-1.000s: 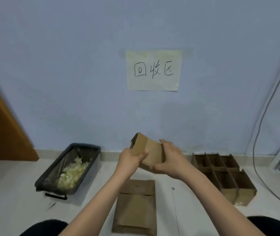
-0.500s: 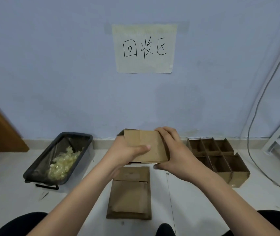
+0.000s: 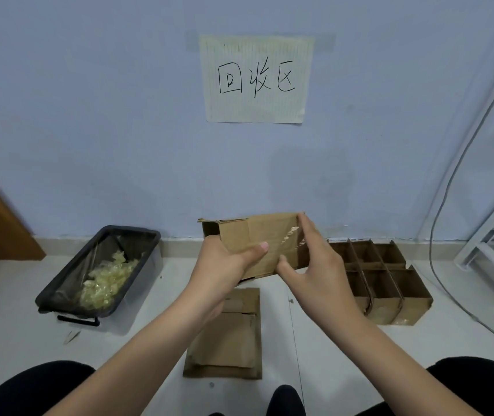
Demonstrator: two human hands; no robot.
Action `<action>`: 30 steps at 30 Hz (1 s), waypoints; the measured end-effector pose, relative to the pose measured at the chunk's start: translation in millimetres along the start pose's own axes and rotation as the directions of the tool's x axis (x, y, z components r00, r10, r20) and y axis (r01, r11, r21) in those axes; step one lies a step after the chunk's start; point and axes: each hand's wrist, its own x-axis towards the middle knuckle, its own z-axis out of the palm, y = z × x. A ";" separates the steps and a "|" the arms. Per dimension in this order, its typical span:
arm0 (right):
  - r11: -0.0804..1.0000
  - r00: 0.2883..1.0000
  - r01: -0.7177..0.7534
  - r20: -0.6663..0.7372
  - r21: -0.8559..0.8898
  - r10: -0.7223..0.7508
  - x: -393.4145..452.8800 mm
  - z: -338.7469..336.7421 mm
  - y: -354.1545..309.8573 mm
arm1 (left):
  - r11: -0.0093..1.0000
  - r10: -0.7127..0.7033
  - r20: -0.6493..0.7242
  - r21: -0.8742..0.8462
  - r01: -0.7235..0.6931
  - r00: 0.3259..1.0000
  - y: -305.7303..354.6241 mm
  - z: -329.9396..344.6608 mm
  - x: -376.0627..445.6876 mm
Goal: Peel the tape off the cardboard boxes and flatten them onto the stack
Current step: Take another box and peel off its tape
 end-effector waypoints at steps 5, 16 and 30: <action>0.999 1.000 0.018 0.013 -0.051 -0.018 0.9 5.9 0.8 | 1.000 -0.013 -0.021 -0.010 0.013 1.000 -5.0 -1.6 1.9; 0.991 0.998 0.054 -0.023 -0.119 -0.057 1.2 8.3 4.5 | 1.000 0.002 -0.013 0.007 -0.002 1.000 -6.7 1.7 -1.5; 0.997 0.997 0.077 -0.024 -0.029 -0.078 4.1 4.3 10.4 | 1.000 -0.018 0.001 -0.017 0.018 1.000 2.8 -3.4 -1.7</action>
